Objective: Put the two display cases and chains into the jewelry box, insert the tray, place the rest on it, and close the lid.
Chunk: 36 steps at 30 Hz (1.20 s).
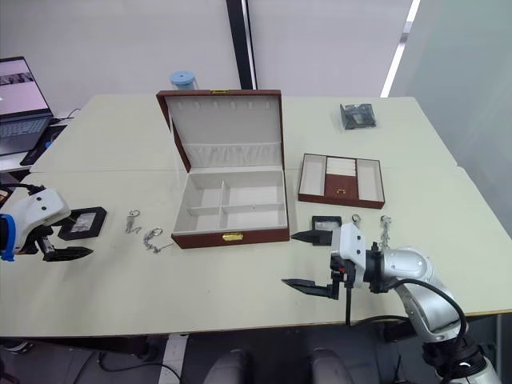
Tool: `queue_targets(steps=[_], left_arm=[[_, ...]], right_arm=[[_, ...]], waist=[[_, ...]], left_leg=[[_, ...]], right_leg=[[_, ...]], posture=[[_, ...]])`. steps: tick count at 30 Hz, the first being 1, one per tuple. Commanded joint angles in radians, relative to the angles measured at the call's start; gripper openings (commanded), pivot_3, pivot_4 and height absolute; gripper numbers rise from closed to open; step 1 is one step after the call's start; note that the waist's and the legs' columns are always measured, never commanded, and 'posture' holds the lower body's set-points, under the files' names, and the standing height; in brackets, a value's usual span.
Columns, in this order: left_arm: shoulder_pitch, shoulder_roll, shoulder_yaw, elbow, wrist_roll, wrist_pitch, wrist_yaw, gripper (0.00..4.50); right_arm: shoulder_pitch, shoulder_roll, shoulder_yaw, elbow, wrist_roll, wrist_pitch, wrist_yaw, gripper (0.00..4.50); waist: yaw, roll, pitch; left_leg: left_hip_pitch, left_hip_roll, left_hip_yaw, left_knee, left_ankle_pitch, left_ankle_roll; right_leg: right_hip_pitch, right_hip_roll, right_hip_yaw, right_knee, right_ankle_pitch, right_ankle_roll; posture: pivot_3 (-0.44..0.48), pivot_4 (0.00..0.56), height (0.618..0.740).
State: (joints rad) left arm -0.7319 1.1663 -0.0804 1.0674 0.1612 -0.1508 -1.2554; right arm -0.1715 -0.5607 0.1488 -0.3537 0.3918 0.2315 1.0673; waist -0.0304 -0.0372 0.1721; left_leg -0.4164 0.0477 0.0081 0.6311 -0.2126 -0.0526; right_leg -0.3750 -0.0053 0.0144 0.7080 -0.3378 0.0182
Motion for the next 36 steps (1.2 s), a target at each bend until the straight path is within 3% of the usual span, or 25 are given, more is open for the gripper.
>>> queue_targets(steps=[1,14,22,25,36], left_arm=[[-0.055,0.005,-0.031,0.062,0.053,-0.044,0.025,4.50],[-0.135,-0.064,-0.088,0.190,0.144,-0.069,0.158,4.50],[-0.134,-0.072,-0.089,0.205,0.147,-0.052,0.161,4.50],[-0.133,-0.070,-0.089,0.208,0.147,-0.040,0.153,3.89],[-0.149,-0.070,-0.078,0.213,0.145,-0.007,0.149,0.42]], right_arm=[[0.010,-0.003,0.000,-0.062,0.001,-0.010,-0.020,4.47],[0.016,-0.003,0.012,-0.101,0.011,0.035,-0.060,4.47],[0.018,-0.004,0.009,-0.109,0.019,0.051,-0.068,4.47],[0.018,-0.006,0.011,-0.109,0.021,0.056,-0.069,4.50],[0.013,-0.001,0.018,-0.100,0.019,0.053,-0.070,4.50]], waist=[[0.000,0.000,0.000],[0.000,-0.001,0.000],[0.000,-0.001,0.000],[0.000,-0.001,0.000],[0.001,-0.001,0.000]], left_leg=[[0.000,0.000,0.000,0.000,0.000,0.000],[0.000,0.001,0.000,0.001,0.000,0.000],[0.001,0.000,0.000,0.002,0.000,0.000],[0.001,0.000,0.000,0.002,0.000,0.000],[0.001,0.000,0.000,0.003,0.000,0.000]], right_leg=[[0.000,0.000,0.000,0.001,0.000,0.000],[0.000,-0.001,0.000,0.002,0.000,0.000],[0.000,-0.001,0.000,0.004,0.000,0.000],[0.000,-0.001,0.000,0.004,0.000,0.000],[0.000,-0.001,0.000,0.004,0.000,0.000]], posture=[[0.000,0.150,0.740],[0.000,0.150,0.740],[0.000,0.150,0.740],[0.000,0.150,0.740],[0.000,0.150,0.740]])
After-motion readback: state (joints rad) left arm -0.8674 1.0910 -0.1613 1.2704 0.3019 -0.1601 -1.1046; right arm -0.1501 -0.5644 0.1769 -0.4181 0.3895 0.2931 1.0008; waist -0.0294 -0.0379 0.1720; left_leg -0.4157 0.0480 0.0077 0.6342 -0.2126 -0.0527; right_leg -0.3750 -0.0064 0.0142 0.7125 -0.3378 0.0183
